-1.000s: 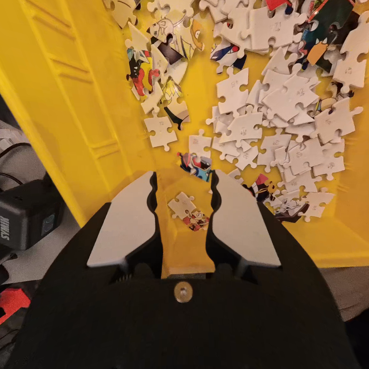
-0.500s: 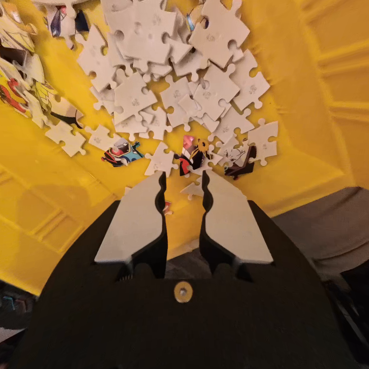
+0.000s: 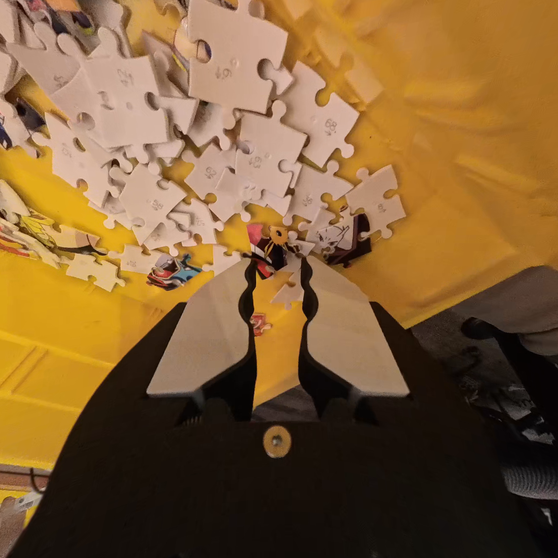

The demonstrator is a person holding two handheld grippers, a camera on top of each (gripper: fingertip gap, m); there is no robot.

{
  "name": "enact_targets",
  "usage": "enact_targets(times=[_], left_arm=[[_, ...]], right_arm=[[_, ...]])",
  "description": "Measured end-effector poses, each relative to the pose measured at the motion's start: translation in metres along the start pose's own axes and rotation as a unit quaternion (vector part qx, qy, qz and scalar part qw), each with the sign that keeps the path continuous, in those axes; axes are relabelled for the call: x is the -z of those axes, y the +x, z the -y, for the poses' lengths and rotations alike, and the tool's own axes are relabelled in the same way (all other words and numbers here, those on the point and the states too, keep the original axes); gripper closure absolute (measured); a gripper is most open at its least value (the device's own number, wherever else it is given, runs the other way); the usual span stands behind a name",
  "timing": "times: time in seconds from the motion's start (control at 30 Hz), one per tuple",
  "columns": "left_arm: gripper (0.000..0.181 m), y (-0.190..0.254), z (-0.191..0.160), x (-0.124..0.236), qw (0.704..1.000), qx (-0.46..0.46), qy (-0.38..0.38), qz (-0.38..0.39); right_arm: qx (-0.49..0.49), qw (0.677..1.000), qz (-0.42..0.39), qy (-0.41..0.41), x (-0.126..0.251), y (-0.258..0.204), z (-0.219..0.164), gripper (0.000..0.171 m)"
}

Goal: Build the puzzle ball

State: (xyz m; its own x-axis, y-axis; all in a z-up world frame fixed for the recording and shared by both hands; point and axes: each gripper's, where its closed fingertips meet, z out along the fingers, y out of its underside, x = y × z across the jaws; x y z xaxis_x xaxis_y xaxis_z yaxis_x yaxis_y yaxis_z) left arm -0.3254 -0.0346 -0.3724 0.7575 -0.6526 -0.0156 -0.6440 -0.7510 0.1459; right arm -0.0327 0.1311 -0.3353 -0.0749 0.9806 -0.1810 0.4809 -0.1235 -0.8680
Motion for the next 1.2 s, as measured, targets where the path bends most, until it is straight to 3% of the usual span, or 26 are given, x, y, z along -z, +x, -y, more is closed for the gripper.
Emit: enact_targets(times=[0.13,0.33,0.43,0.57,0.8,0.93,1.03,1.2], left_arm=[[0.163,-0.001,-0.001,0.001,1.0,-0.009,-0.004,-0.006],[0.175,-0.01,0.004,0.013,0.996,0.037,0.074,-0.044],[0.179,-0.017,0.013,0.028,0.984,0.067,0.148,-0.067],[0.179,-0.032,0.011,0.035,0.973,0.1,0.194,-0.072],[0.179,-0.039,0.015,0.05,0.934,0.176,0.271,-0.151],[0.179,-0.045,0.013,0.048,0.931,0.203,0.261,-0.157],[0.179,-0.046,0.003,0.03,0.951,0.207,0.196,-0.123],[0.178,-0.044,-0.008,0.014,0.957,0.231,0.134,-0.113]], right_arm=[[-0.003,1.0,-0.003,-0.005,-0.001,0.001,-0.001,0.171],[-0.009,1.0,-0.003,-0.014,-0.003,0.002,-0.003,0.171],[-0.012,1.0,-0.002,-0.017,-0.004,0.003,-0.003,0.171],[-0.014,1.0,-0.003,-0.02,-0.004,0.003,-0.004,0.171],[-0.016,1.0,-0.004,-0.024,-0.005,0.004,-0.005,0.171],[-0.017,1.0,-0.003,-0.022,-0.005,0.004,-0.004,0.171],[-0.017,1.0,-0.003,-0.022,-0.005,0.004,-0.004,0.171],[-0.017,1.0,-0.001,-0.023,-0.005,0.003,-0.005,0.171]])
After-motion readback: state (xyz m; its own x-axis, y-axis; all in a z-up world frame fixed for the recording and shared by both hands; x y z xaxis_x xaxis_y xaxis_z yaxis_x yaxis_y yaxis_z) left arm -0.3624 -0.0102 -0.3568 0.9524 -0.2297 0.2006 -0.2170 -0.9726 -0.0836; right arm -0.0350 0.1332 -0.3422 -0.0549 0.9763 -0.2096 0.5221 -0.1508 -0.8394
